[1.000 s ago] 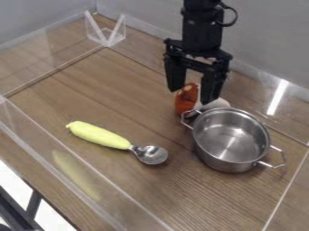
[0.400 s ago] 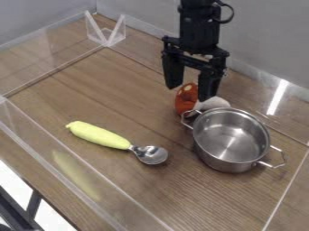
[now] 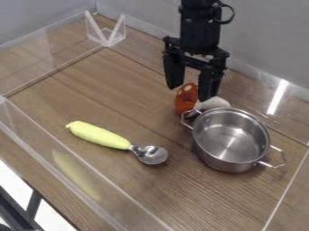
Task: Put mushroom into the silver pot
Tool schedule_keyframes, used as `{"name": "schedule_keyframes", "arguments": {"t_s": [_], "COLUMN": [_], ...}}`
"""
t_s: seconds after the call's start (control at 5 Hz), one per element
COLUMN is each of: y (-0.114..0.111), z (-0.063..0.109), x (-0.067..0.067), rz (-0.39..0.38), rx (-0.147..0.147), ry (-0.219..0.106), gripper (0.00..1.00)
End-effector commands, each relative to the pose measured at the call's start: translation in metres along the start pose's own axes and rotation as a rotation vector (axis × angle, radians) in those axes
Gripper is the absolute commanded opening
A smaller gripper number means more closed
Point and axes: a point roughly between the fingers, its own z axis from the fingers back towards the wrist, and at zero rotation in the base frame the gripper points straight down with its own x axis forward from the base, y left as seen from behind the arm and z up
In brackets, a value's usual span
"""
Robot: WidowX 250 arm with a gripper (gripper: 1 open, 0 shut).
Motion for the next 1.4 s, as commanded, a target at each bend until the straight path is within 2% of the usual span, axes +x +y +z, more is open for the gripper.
{"name": "schedule_keyframes", "arguments": {"t_s": [0.0,1.2], "y": [0.0048,0.0106], "z": [0.0163,0.0119], "x": [0.0085,0.0148], "rz": [0.005,-0.035], "rx": [0.001,0.0], "ry": [-0.064,-0.063], "gripper": [1.0,1.0]}}
